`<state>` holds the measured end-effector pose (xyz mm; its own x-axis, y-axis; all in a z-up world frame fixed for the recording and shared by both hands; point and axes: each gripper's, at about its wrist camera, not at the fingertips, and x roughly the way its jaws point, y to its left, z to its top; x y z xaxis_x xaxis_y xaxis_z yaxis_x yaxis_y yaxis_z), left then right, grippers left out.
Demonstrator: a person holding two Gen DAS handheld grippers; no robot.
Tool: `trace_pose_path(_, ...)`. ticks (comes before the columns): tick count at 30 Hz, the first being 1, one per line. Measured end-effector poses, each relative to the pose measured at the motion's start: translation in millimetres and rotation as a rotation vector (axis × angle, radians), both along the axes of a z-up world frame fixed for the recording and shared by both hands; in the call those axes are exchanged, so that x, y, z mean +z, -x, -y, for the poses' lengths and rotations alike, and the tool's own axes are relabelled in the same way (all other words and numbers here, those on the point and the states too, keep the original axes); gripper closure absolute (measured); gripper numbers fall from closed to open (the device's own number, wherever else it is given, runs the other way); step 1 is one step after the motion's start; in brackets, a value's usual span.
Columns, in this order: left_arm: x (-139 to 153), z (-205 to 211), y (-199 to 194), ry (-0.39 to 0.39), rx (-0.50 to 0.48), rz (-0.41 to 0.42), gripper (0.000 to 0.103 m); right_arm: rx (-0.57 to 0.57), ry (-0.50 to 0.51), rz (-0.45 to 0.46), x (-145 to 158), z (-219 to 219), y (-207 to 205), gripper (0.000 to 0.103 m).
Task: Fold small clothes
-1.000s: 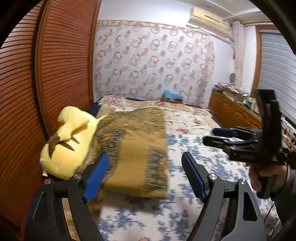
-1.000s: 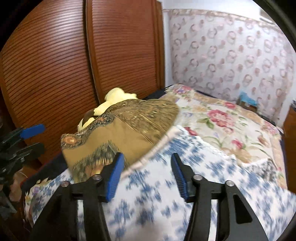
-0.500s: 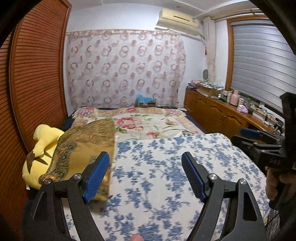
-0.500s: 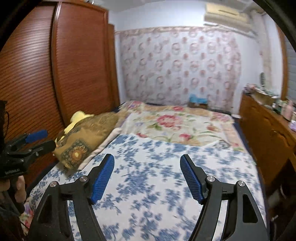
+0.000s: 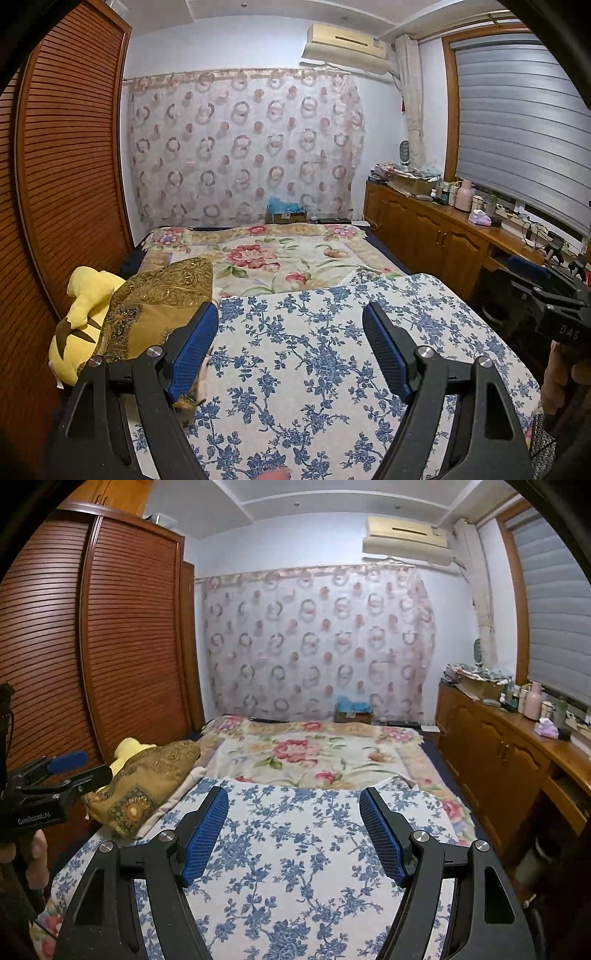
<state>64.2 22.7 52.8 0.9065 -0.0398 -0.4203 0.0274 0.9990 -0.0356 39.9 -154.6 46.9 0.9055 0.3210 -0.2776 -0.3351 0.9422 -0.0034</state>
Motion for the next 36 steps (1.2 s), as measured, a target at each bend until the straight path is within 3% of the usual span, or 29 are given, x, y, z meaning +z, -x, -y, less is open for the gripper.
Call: trace_pose_path(36,1,-5,1,0.002,0.006,0.011,0.022,-0.005,-0.016,-0.022,2,12,-2,0.028)
